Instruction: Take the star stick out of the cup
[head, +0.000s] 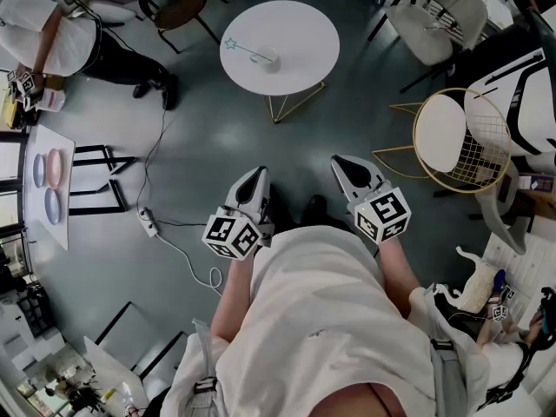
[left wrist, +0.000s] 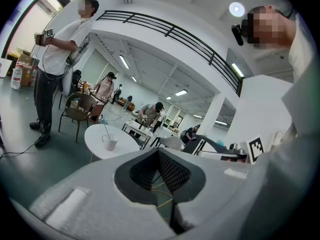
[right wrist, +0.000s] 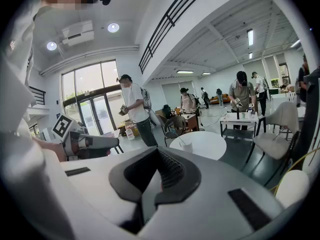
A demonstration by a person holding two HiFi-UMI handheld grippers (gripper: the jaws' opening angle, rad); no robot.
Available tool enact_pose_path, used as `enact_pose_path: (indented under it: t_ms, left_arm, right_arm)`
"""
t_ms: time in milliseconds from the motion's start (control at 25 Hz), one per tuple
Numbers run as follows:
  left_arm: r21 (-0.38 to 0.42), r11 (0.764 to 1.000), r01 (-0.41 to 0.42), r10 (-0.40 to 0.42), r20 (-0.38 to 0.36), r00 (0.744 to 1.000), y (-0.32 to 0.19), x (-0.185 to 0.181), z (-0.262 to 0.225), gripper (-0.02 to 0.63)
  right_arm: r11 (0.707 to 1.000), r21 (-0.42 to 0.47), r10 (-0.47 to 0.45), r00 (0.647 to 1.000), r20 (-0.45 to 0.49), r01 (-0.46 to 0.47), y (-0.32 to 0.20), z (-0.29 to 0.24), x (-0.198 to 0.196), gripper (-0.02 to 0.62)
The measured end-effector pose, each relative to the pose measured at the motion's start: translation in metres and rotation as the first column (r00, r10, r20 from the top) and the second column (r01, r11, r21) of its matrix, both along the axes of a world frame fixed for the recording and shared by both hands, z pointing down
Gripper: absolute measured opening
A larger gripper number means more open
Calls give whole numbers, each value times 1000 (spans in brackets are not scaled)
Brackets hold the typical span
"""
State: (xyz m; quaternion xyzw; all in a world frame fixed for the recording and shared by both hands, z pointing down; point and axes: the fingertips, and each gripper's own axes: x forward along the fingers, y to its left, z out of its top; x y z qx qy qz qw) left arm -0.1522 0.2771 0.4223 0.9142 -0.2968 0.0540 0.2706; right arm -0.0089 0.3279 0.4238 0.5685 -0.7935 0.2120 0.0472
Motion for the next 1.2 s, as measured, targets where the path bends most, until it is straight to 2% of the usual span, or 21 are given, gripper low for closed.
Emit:
enact_pose_path:
  t_ms: [200, 400, 640, 760, 960, 1200]
  left_arm:
    - [30, 999, -14, 13, 16, 1000, -1, 2, -3, 9]
    - [83, 996, -34, 28, 71, 997, 1, 3, -6, 9]
    - [86, 996, -28, 22, 78, 997, 9, -3, -8, 9]
    - [92, 995, -25, 16, 93, 996, 10, -3, -8, 9]
    - [120, 992, -26, 6, 162, 987, 14, -10, -6, 9]
    - [111, 994, -3, -16, 165, 986, 8, -20, 0, 9]
  right_arm:
    - [1000, 7, 13, 1000, 2, -13, 4, 0, 3, 5]
    - [1000, 9, 26, 1000, 4, -26, 7, -2, 4, 5]
    - [994, 4, 111, 993, 51, -111, 13, -1, 15, 6]
    - [994, -3, 113, 993, 40, -113, 16, 1, 17, 6]
    - [994, -35, 108, 994, 32, -107, 22, 10, 15, 6]
    - [992, -64, 115, 993, 28, -113, 19, 19, 16, 6]
